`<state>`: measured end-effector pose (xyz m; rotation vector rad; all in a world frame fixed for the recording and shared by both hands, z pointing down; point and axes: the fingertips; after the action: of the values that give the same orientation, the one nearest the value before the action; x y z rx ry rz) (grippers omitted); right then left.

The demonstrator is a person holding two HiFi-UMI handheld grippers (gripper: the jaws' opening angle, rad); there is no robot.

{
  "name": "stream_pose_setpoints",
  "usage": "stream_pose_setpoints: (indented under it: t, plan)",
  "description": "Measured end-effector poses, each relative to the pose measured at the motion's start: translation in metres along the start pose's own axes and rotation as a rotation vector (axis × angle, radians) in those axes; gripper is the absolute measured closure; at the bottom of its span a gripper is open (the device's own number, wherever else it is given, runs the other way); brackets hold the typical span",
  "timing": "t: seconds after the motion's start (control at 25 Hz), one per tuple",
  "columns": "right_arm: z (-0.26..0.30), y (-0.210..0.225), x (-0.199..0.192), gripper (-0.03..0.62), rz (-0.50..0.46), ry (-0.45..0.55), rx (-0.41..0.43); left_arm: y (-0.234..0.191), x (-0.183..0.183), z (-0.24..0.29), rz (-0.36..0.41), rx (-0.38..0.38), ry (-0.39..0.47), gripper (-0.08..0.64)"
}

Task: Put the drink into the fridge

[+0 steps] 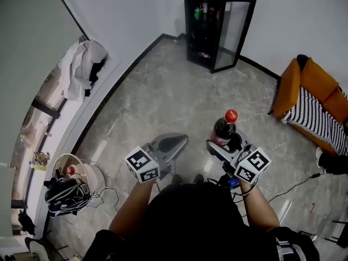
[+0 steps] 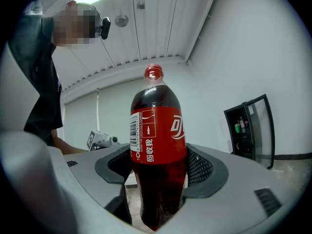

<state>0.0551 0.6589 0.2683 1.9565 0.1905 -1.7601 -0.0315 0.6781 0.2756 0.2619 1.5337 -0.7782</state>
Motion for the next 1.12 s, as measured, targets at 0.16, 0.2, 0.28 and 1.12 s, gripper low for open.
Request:
stream_pose_setpoints:
  t: [0.16,0.2,0.28,1.12]
  plan:
    - [-0.014,0.015,0.002,0.267,0.009,0.019,-0.019,0.002,-0.005,0.008,0.014,0.025,-0.017,0.549]
    - [-0.018,0.019,0.002,0.265,0.006,0.018,-0.023,0.002,-0.005,0.01,0.016,0.033,-0.018,0.549]
    - [-0.026,0.026,0.0,0.265,0.0,0.009,-0.037,0.004,-0.009,0.015,0.021,0.045,-0.03,0.549]
    - [0.038,0.104,-0.001,0.265,0.04,-0.023,-0.07,-0.086,-0.015,0.067,-0.047,-0.031,-0.065,0.549]
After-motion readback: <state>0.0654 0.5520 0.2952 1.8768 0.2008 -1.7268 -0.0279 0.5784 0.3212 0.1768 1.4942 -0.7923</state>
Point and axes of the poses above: the fingertips, and each gripper's own axes: z forward along the fingers, y to its right, x out of its top, and after that the axes turned 8 degrees about x, right-handed
